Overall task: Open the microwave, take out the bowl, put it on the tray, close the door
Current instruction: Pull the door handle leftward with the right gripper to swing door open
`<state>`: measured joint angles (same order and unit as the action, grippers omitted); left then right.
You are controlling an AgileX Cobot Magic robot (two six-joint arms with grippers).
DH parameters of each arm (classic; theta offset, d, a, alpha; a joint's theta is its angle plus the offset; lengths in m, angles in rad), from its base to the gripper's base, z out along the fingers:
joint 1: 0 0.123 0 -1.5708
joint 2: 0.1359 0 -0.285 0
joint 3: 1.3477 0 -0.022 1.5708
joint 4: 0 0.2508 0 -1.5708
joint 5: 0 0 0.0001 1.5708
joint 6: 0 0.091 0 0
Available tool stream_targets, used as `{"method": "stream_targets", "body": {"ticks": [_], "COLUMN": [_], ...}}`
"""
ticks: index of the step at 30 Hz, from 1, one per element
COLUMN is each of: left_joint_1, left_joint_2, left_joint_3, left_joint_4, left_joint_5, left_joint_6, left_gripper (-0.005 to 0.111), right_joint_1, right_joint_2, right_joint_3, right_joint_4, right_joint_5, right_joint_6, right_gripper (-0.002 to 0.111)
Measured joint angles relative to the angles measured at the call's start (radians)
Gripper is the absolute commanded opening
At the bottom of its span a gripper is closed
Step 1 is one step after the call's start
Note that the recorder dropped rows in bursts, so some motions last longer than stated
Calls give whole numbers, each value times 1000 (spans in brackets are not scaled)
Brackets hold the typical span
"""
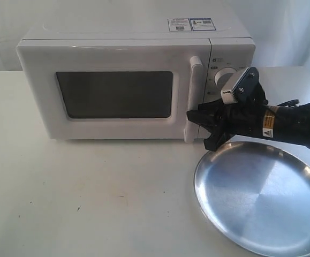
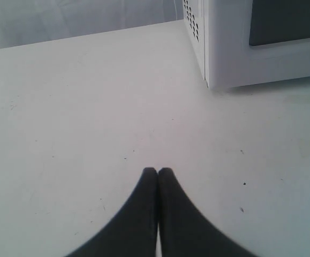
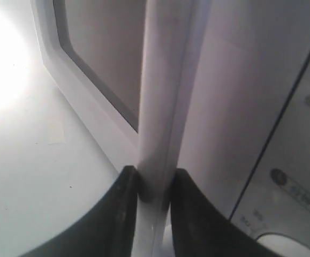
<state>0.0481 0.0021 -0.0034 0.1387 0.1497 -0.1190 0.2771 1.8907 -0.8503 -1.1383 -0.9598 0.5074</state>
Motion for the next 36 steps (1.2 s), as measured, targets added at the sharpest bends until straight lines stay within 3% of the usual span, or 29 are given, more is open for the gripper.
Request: {"method": "stream_targets", "body": {"ticks": [16, 22, 27, 33, 36], "left_joint_1": [0, 0, 0, 0, 0], "left_joint_2": [0, 0, 0, 0, 0], "left_joint_3": [0, 0, 0, 0, 0], "left_joint_4": [0, 0, 0, 0, 0], "left_joint_5": [0, 0, 0, 0, 0], "left_joint_6": [0, 0, 0, 0, 0], "left_gripper": [0, 0, 0, 0, 0], "right_joint_1": [-4, 14, 21, 42, 30], "right_joint_2": [0, -11, -33, -186, -368], "right_joint_3": [-10, -21, 6, 144, 241], "right_joint_4": [-80, -403, -416, -399, -479], "right_joint_5": [-8, -166, -167, -72, -46], "right_joint_6": [57, 108, 120, 183, 312], "right_gripper": [0, 0, 0, 0, 3]}}
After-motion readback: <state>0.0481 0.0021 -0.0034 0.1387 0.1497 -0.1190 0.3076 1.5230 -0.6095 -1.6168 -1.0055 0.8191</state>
